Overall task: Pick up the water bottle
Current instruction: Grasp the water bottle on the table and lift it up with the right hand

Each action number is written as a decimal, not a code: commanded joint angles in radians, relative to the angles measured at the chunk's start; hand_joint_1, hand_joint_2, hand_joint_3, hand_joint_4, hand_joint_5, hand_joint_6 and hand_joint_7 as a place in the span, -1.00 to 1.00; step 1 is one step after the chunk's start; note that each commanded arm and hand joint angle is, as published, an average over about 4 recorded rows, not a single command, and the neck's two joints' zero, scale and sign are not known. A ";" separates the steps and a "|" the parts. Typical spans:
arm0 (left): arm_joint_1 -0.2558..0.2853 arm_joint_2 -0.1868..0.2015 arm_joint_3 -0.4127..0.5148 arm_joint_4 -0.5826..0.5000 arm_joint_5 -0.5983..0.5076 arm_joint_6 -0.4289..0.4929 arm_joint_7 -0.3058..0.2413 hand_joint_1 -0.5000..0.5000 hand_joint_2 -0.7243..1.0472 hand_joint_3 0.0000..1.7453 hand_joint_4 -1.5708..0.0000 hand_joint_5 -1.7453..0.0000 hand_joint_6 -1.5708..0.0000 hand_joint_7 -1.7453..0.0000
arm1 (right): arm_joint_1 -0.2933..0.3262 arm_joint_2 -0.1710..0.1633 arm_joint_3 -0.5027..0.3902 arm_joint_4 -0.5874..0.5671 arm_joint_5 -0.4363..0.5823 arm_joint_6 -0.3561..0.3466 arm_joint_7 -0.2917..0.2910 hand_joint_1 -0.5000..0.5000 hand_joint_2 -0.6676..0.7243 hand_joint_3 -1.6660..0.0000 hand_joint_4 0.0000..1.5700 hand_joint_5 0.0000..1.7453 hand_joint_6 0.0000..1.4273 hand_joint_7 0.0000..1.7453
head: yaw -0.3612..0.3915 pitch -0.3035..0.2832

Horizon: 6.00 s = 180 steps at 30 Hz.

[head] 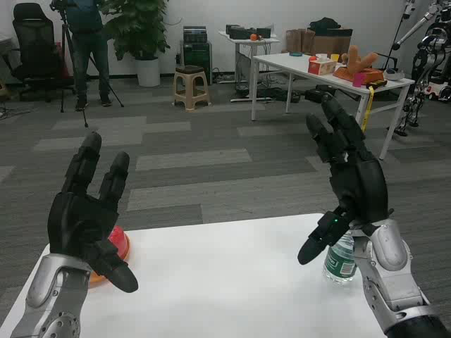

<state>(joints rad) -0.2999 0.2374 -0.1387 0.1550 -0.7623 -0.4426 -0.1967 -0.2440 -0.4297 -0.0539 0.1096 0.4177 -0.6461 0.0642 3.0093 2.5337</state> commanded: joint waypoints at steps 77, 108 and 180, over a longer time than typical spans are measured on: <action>-0.041 -0.010 0.021 -0.025 0.023 0.006 0.017 -0.87 -0.80 -0.90 1.00 0.88 1.00 1.00 | 0.114 0.018 -0.334 -0.184 0.020 -0.027 -0.152 -1.00 1.00 1.00 -1.00 -1.00 -1.00 -1.00 | -0.411 -0.120; -0.050 -0.004 0.018 -0.014 0.021 0.008 0.017 -0.87 -0.80 -0.90 1.00 0.88 1.00 1.00 | 0.182 0.035 -0.337 -0.149 0.031 -0.021 -0.125 -1.00 1.00 1.00 -1.00 -1.00 -1.00 -1.00 | -0.525 -0.079; -0.024 0.003 0.014 -0.036 0.024 0.008 0.025 -0.87 -0.80 -0.90 1.00 0.88 1.00 1.00 | 0.029 -0.015 -0.161 0.592 0.057 0.008 0.167 -1.00 0.91 1.00 -1.00 -1.00 -1.00 -0.92 | -0.535 -0.107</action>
<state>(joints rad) -0.3361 0.2392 -0.1271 0.1218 -0.7359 -0.4353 -0.1746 -0.1927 -0.4317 -0.2253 0.6787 0.4743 -0.6450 0.2272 2.4743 2.4282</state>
